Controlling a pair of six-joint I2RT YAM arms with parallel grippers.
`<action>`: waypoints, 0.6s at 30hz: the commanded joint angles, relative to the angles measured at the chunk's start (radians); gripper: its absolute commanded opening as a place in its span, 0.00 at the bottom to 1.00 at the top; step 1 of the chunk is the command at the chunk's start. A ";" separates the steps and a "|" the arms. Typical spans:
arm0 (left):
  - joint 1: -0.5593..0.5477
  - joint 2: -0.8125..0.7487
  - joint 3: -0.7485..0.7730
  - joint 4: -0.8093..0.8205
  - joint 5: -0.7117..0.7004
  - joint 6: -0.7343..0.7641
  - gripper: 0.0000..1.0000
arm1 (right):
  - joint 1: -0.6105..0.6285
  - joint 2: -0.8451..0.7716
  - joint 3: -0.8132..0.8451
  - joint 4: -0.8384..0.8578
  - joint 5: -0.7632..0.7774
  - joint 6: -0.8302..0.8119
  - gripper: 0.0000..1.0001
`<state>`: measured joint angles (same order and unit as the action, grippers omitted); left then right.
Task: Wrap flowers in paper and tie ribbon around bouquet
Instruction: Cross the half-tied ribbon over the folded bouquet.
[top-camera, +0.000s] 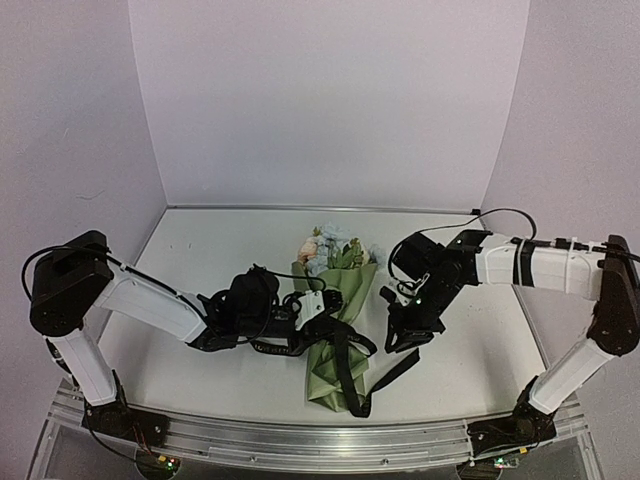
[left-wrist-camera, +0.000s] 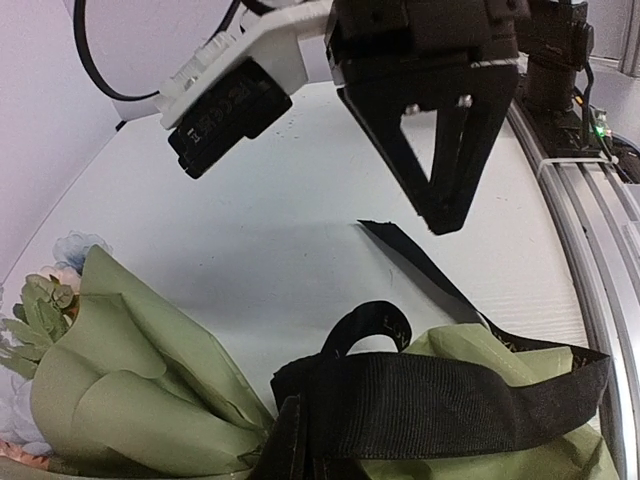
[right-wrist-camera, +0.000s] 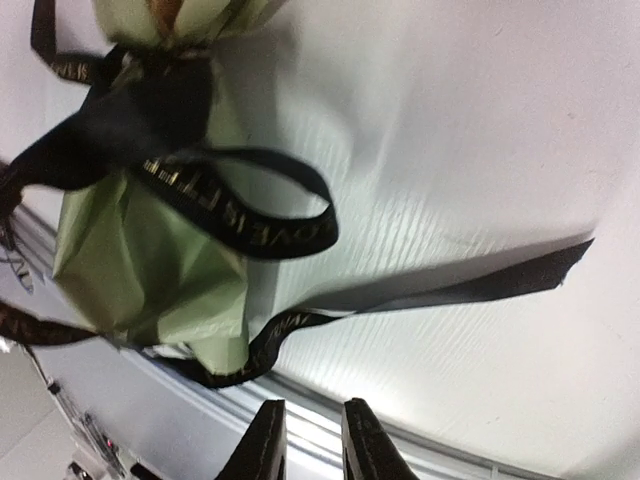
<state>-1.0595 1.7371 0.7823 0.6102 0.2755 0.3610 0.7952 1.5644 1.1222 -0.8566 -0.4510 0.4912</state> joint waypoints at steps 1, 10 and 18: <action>-0.004 -0.050 -0.011 0.025 -0.054 0.012 0.03 | -0.007 0.018 -0.038 0.216 0.104 0.127 0.21; -0.004 -0.050 -0.001 -0.004 -0.071 0.012 0.03 | -0.003 0.095 -0.072 0.363 0.089 0.211 0.23; -0.004 -0.045 0.015 -0.019 -0.082 0.011 0.03 | 0.011 0.094 -0.128 0.395 0.096 0.228 0.24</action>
<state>-1.0595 1.7279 0.7769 0.5995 0.2066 0.3676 0.7929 1.6569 1.0240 -0.5036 -0.3798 0.6972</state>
